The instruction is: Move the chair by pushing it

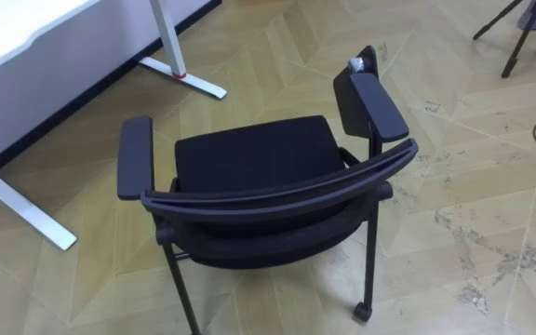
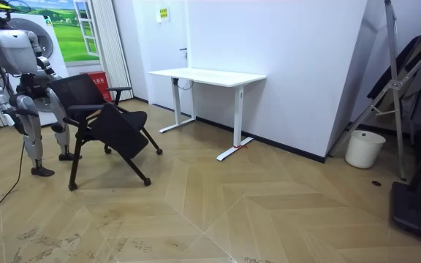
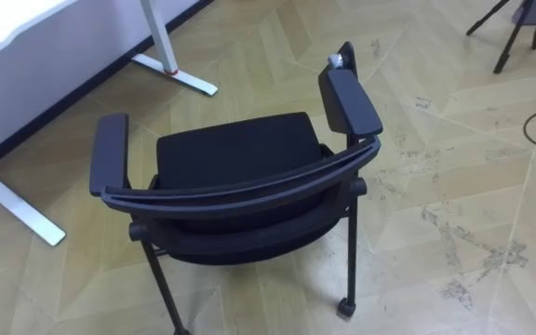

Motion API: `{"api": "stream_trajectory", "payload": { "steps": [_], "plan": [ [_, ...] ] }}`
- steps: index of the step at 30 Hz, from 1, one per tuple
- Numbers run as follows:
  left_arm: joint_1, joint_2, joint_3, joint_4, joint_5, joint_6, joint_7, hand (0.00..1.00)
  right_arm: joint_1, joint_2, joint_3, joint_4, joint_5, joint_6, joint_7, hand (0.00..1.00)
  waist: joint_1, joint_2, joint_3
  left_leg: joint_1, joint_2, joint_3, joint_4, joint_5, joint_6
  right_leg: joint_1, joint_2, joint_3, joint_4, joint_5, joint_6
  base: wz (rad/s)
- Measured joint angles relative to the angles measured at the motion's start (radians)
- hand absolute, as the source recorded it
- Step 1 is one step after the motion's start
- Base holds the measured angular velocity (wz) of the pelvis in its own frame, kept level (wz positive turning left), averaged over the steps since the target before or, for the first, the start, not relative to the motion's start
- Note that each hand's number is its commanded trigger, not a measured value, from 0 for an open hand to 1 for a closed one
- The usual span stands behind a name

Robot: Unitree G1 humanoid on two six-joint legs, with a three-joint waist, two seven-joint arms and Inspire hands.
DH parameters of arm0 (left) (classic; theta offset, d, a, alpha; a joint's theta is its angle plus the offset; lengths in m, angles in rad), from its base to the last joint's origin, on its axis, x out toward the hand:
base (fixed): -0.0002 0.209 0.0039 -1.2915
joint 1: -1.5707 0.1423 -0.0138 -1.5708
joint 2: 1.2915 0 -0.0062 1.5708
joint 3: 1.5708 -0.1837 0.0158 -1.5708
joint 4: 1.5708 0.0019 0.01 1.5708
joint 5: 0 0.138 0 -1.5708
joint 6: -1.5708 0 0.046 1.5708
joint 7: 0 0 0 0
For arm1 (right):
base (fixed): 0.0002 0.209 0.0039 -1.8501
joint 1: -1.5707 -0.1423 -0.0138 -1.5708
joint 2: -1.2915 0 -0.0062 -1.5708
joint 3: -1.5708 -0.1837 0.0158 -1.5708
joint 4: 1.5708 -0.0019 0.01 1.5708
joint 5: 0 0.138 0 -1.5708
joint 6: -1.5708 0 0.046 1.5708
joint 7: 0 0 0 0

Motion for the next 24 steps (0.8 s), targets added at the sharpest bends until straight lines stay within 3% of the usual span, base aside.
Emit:
{"api": "stream_trajectory", "payload": {
  "steps": [10,24],
  "plan": [
    [0.011,0.002,0.008,-0.004,0.007,-0.002,0.011,0.0,0.0,-0.001,-0.003,-0.002,0.014,0.0,-0.003,0.0,0.001,0.0,0.0006,0.002,0.0,-0.001,-0.002,0.0,0.0,-0.001,0.0,0.001,-0.004,-0.001,0.001,0.0],
    [0.01,0.002,0.046,-0.015,0.031,-0.004,0.037,0.0,0.0,0.003,-0.072,-0.002,0.034,0.0,0.012,0.0,-0.002,-0.003,-0.0023,0.001,-0.002,0.0,-0.006,0.0,0.0,-0.001,-0.002,0.002,-0.014,-0.001,0.001,0.0]
  ]
}}
